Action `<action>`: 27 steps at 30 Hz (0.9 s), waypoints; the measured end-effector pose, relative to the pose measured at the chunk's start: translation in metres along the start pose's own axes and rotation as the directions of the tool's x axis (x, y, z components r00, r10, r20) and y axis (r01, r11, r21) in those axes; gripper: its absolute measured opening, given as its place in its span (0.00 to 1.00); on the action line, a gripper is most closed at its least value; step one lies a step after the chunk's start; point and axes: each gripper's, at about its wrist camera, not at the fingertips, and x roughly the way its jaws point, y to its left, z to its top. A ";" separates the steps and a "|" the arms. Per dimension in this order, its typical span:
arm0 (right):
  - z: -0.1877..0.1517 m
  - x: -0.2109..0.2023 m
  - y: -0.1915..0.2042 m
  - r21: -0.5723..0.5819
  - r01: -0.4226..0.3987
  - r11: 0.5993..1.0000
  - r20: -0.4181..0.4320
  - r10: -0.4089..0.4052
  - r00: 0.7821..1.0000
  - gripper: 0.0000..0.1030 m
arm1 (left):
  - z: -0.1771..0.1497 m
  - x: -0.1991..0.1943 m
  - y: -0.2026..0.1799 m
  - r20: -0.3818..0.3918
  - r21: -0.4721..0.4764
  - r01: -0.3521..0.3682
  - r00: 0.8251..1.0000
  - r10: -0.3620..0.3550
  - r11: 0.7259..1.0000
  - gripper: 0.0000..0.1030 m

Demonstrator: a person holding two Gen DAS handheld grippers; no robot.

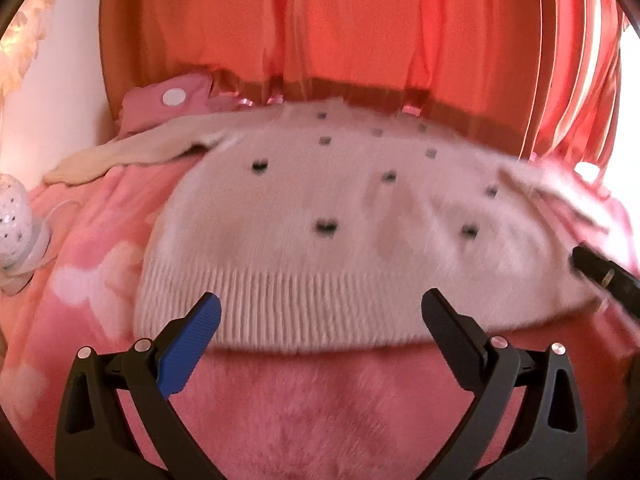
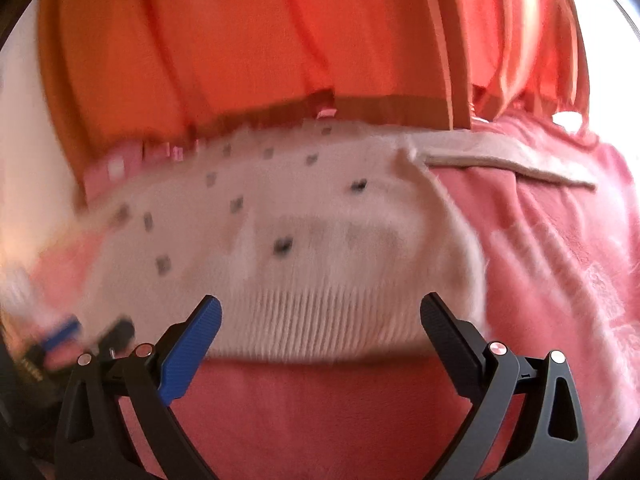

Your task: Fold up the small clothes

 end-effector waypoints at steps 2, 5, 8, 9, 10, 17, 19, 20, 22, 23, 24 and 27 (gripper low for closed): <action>0.038 -0.003 -0.037 0.094 -0.005 0.996 0.026 0.003 1.000 0.95 | 0.023 -0.003 0.002 0.026 -0.005 0.016 1.000 -0.016 1.000 0.95; 0.081 0.010 -0.096 0.209 0.034 0.977 0.031 -0.041 0.999 0.95 | 0.063 0.000 0.002 0.077 -0.009 0.009 0.997 -0.009 1.000 0.95; 0.112 0.036 -0.178 0.365 0.139 0.920 0.006 -0.151 0.988 0.95 | 0.099 0.015 0.000 0.104 -0.026 0.017 0.995 -0.015 1.000 0.95; 0.119 0.050 -0.213 0.426 0.186 0.885 -0.023 -0.195 0.980 0.95 | 0.111 0.025 -0.001 0.109 -0.036 0.008 0.994 -0.004 0.999 0.95; 0.122 0.061 -0.240 0.472 0.236 0.849 -0.056 -0.239 0.970 0.95 | 0.120 0.034 0.000 0.110 -0.044 0.003 0.994 0.002 0.999 0.95; 0.121 0.108 -0.356 0.692 0.314 0.650 -0.141 -0.305 0.942 0.88 | 0.149 0.110 0.003 0.043 -0.139 0.001 0.999 0.005 0.990 0.95; 0.124 0.118 -0.370 0.720 0.309 0.622 -0.124 -0.322 0.938 0.85 | 0.149 0.125 0.003 0.034 -0.151 -0.001 0.999 0.007 0.989 0.95; 0.127 0.119 -0.370 0.714 0.321 0.622 -0.116 -0.347 0.931 0.80 | 0.150 0.133 0.004 0.031 -0.153 -0.001 1.000 0.005 0.988 0.95; 0.138 0.131 -0.373 0.702 0.333 0.630 -0.132 -0.344 0.930 0.61 | 0.148 0.146 0.005 0.025 -0.155 -0.003 1.000 0.007 0.988 0.95; 0.146 0.140 -0.372 0.704 0.318 0.636 -0.130 -0.325 0.937 0.39 | 0.148 0.151 0.006 0.019 -0.157 -0.006 1.000 0.009 0.988 0.95; 0.150 0.144 -0.370 0.706 0.309 0.637 -0.132 -0.310 0.942 0.29 | 0.148 0.156 0.008 0.013 -0.160 -0.006 1.000 0.008 0.987 0.95; 0.190 0.156 -0.332 0.656 0.287 0.698 -0.069 -0.323 0.944 0.11 | 0.153 0.168 0.015 -0.013 -0.175 0.005 1.000 -0.007 0.985 0.95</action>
